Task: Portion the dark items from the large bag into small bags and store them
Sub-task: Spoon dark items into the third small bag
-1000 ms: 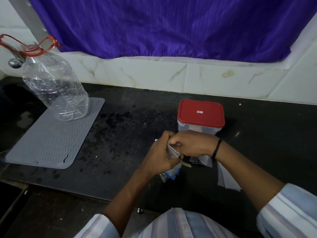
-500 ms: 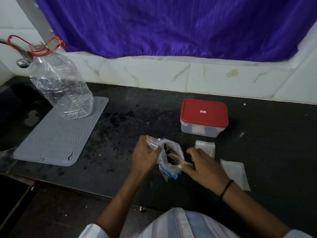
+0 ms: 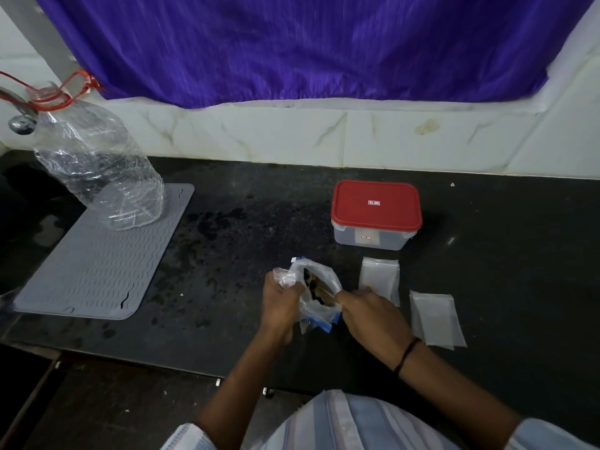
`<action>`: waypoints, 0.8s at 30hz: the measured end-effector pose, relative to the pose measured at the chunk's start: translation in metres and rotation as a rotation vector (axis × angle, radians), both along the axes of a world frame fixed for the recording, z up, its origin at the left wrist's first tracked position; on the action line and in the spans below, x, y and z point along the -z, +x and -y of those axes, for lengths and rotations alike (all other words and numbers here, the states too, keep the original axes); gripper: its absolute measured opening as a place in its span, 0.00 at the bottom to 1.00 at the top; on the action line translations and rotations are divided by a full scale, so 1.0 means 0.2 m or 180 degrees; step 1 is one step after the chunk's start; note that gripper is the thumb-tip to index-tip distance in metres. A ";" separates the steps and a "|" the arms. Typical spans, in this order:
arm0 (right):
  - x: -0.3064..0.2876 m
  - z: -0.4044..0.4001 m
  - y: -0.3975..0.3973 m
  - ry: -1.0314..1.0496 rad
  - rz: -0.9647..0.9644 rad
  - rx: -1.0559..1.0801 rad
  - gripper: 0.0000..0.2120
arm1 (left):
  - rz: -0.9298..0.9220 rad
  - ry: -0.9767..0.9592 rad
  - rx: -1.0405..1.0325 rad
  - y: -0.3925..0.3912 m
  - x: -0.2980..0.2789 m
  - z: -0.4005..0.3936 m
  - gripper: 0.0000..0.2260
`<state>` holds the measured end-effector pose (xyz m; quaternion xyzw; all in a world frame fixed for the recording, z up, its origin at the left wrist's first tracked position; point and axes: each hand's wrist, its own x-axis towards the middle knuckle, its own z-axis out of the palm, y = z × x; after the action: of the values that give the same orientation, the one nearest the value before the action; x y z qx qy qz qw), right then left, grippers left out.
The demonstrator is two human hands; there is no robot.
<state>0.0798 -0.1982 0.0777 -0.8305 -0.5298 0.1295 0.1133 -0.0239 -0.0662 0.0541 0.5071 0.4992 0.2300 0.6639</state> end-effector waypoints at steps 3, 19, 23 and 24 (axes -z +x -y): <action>-0.03 -0.01 0.00 0.0023 -0.0361 0.0189 0.09 | 0.0204 0.0018 0.0001 0.01 -0.01 0.02 0.14; 0.03 0.07 0.04 0.1202 -0.2415 0.1569 0.11 | -0.0334 0.0799 0.0237 -0.06 0.03 -0.03 0.13; -0.04 0.11 0.04 0.1398 -0.2772 0.1675 0.11 | -0.0300 0.1563 0.0125 -0.10 0.00 -0.04 0.12; -0.06 0.12 0.04 0.1486 -0.2831 0.1664 0.11 | -0.0286 0.1773 0.0163 -0.10 -0.01 -0.05 0.13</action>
<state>0.0873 -0.2227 0.0902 -0.7525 -0.2223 0.3140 0.5346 -0.0444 -0.0566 0.0555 0.6921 0.4327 0.3188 0.4818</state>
